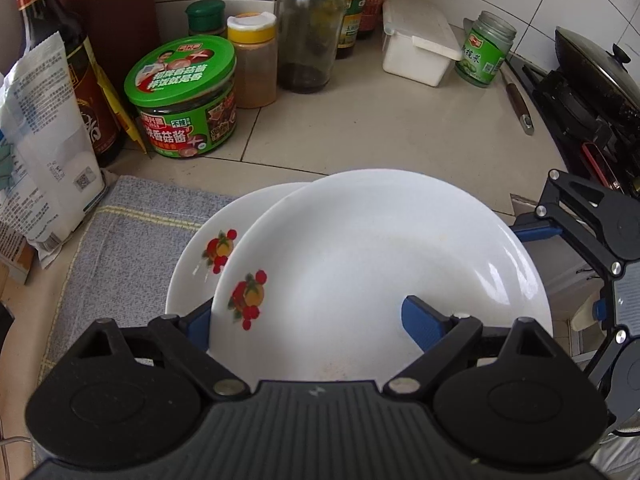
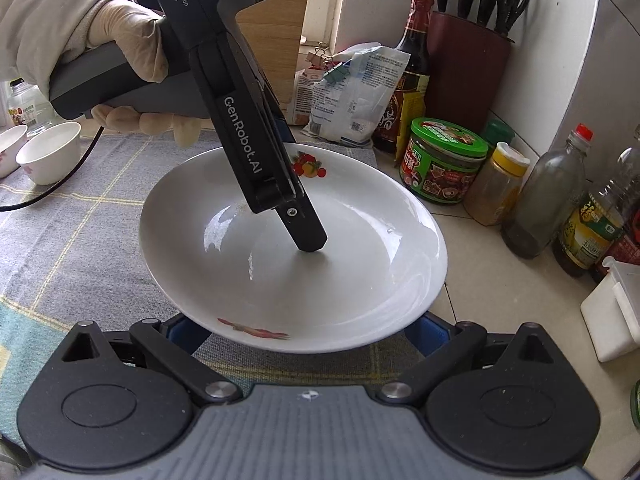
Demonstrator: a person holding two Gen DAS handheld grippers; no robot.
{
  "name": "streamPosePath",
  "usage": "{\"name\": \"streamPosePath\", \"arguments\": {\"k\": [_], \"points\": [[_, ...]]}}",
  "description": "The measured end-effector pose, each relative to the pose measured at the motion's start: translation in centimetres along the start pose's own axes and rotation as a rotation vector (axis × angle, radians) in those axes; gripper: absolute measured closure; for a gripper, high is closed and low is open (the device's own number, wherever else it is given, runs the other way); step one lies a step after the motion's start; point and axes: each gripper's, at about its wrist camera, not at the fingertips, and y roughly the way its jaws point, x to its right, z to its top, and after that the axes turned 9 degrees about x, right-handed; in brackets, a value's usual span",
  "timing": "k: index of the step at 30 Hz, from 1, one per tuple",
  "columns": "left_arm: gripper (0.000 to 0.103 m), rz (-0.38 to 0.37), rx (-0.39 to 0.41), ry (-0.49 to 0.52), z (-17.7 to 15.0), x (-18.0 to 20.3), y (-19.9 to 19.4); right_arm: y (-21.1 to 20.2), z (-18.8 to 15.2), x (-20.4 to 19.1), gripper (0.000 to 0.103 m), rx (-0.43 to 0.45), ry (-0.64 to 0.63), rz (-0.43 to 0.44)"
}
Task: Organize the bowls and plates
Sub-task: 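Lower the fruit-print plate with the left tool onto the stacked plates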
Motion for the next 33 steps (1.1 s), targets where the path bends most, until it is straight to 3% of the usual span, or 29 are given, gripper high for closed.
{"name": "streamPosePath", "arguments": {"k": [16,33], "points": [[0.011,-0.034,-0.02,-0.05,-0.4,-1.8,2.0,2.0,0.0,0.4,0.001,-0.039,-0.005,-0.011],[0.01,-0.008,-0.059,-0.012,-0.4,-1.7,1.9,1.9,-0.1,0.4,0.001,-0.034,-0.027,-0.019]]}}
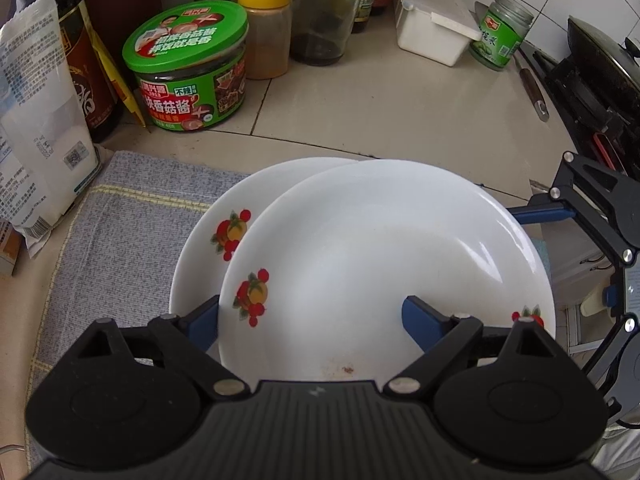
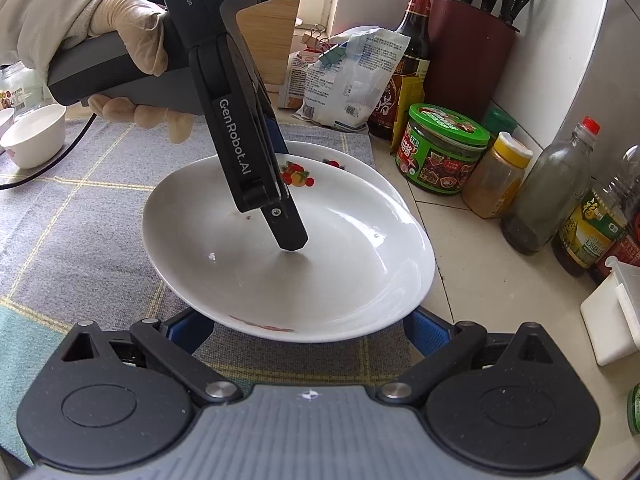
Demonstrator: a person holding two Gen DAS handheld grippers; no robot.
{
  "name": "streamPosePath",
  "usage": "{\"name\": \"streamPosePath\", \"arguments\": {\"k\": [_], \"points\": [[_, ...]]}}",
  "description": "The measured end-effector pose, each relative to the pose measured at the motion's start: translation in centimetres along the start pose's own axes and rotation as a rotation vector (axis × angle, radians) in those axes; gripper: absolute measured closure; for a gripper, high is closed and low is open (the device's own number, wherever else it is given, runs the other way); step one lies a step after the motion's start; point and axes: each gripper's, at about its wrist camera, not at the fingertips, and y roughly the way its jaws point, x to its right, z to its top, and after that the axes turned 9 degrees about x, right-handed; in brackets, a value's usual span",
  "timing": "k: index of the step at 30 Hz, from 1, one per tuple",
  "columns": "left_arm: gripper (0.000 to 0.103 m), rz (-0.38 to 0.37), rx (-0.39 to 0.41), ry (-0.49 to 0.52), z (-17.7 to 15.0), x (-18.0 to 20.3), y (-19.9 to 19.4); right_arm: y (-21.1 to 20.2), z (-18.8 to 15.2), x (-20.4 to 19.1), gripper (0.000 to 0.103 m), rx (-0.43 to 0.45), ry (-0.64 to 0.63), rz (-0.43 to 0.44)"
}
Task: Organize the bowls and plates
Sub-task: 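Lower the fruit-print plate with the left tool onto the stacked plates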
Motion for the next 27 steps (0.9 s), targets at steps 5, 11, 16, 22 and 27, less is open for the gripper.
{"name": "streamPosePath", "arguments": {"k": [5,11,16,22,27], "points": [[0.011,0.008,-0.001,0.001,-0.1,-0.1,-0.3,-0.2,-0.1,-0.1,0.001,0.004,-0.005,0.001],[0.01,0.01,0.008,-0.017,-0.5,-0.2,-1.0,-0.5,-0.1,-0.1,0.001,0.009,0.009,0.004],[0.01,0.009,0.015,-0.046,-1.0,-0.6,-1.6,-0.5,-0.1,-0.1,0.001,0.015,0.016,0.007],[0.01,0.011,0.009,-0.047,-1.3,-0.4,-2.0,-0.5,-0.2,0.0,0.001,0.013,0.021,0.008],[0.01,0.005,0.015,-0.06,-1.6,-0.4,-2.4,-0.3,-0.2,0.1,0.001,0.011,0.022,0.01]]}}
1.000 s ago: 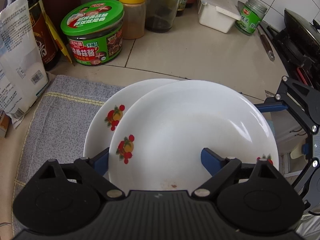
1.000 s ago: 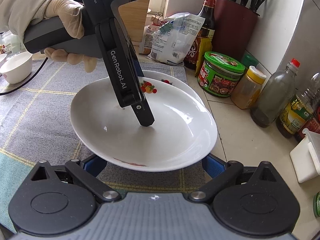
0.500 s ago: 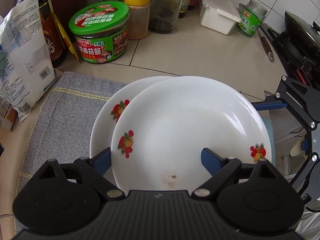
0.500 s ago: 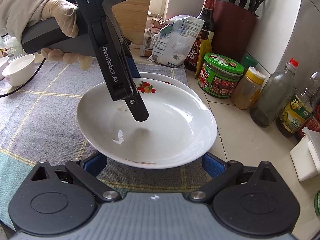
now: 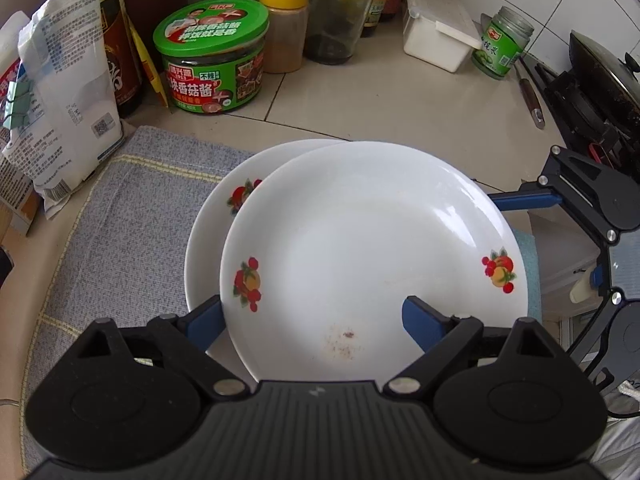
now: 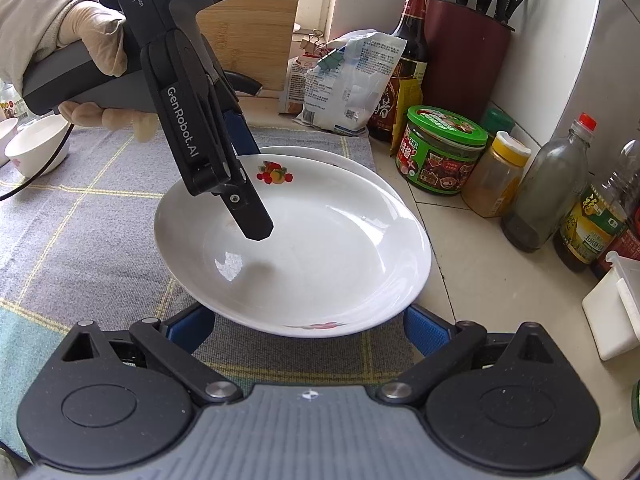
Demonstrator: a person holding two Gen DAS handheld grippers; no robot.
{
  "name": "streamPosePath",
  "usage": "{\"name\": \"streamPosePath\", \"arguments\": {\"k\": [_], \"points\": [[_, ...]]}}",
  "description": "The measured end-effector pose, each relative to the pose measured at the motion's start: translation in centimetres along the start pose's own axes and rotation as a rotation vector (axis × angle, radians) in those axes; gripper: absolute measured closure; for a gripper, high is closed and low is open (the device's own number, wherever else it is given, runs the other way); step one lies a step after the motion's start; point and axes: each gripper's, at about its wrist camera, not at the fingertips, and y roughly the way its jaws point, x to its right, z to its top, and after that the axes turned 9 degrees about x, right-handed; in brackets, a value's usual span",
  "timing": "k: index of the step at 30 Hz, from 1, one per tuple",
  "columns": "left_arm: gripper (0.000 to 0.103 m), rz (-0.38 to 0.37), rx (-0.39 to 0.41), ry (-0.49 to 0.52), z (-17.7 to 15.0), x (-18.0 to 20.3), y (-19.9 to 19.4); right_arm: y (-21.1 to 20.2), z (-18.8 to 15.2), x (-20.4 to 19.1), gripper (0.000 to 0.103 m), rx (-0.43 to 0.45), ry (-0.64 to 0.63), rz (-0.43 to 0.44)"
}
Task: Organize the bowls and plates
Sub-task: 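Lower the fruit-print plate with the left tool onto the stacked plates, then open the left tool to release the plate on the stack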
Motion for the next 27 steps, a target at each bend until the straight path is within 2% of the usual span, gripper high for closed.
{"name": "streamPosePath", "arguments": {"k": [20,24,27], "points": [[0.009,0.033,-0.001,-0.013,-0.3,-0.2,-1.7,0.5,0.1,-0.2,0.001,0.008,-0.017,0.005],[0.009,0.06,-0.012,-0.033,-0.8,-0.5,-2.0,0.8,0.1,-0.6,0.0,0.0,-0.03,0.003],[0.009,0.069,0.015,-0.039,-1.3,-0.4,-2.7,0.6,0.1,-0.4,0.0,0.009,-0.017,0.001]]}}
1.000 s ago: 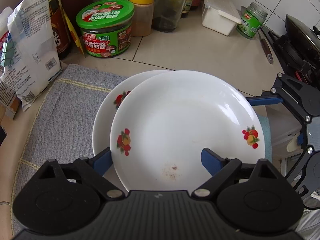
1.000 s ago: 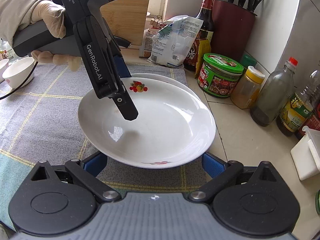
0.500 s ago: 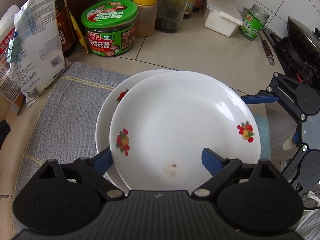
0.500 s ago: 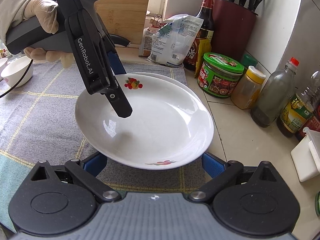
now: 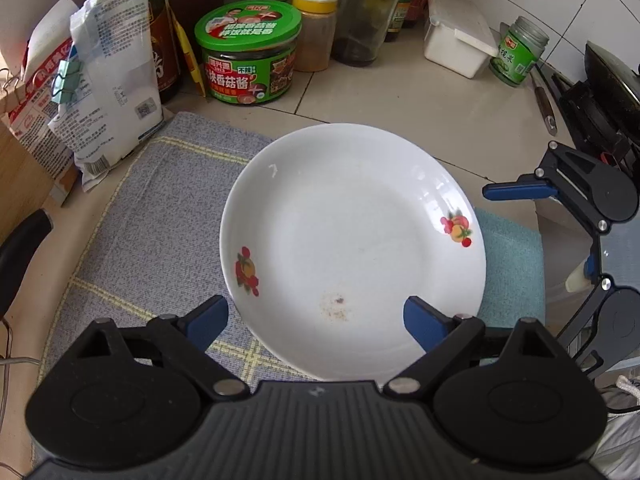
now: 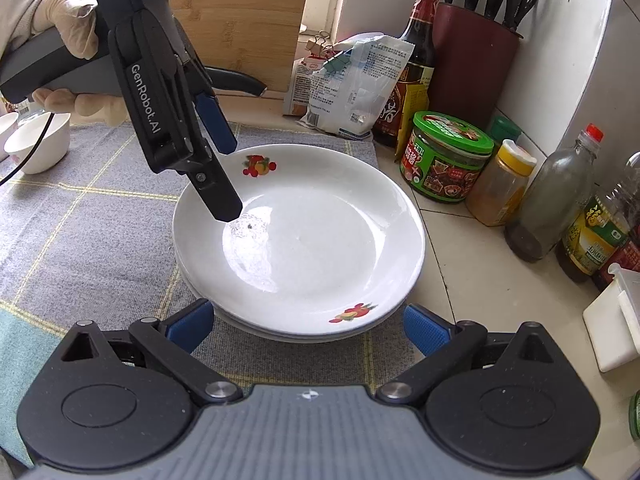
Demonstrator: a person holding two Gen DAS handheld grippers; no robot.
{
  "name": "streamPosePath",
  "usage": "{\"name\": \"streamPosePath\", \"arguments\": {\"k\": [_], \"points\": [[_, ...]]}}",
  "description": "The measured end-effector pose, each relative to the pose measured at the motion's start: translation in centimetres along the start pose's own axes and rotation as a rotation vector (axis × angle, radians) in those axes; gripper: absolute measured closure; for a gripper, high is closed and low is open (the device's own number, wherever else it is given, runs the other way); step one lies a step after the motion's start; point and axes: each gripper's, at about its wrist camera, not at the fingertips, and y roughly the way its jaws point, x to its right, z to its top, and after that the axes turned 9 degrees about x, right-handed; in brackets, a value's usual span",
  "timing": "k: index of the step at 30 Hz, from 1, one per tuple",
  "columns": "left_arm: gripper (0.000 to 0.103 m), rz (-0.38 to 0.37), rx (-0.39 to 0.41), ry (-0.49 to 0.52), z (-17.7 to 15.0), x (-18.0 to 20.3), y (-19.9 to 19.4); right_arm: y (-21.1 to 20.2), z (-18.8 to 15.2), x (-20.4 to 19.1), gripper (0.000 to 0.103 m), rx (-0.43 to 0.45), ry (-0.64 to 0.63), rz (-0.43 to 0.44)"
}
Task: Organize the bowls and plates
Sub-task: 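Open the left tool to release the plate on the stack, then move both tools away from the plates toward the white bowls on the mat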
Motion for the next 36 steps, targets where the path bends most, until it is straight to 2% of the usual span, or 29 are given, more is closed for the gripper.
{"name": "streamPosePath", "arguments": {"k": [10,15,19,22,25,30,36], "points": [[0.005,0.098,0.166,0.036,-1.8,2.6,-3.4,-0.3,0.0,0.3,0.0,0.005,0.083,-0.019],[0.005,0.173,0.257,-0.02,-3.5,3.9,-5.7,-0.6,0.3,0.0,0.0,0.003,0.095,-0.029],[0.002,0.256,0.385,-0.072,-5.4,5.4,-8.5,-1.1,0.7,-0.4,0.0,0.018,0.078,-0.032],[0.002,0.299,0.443,-0.138,-6.9,6.5,-10.3,-1.6,1.1,-1.0,0.0,0.041,0.047,-0.016],[0.001,0.356,0.469,-0.199,-9.0,7.9,-11.5,-1.8,1.5,-1.9,0.0,0.06,0.014,0.013],[0.001,0.461,0.467,-0.283,-13.2,10.1,-13.2,-1.5,2.1,-4.1,0.0,0.083,-0.044,0.084],[0.001,0.652,0.439,-0.32,-18.5,12.1,-15.0,-1.0,2.8,-7.8,0.0,0.095,-0.101,0.18]]}}
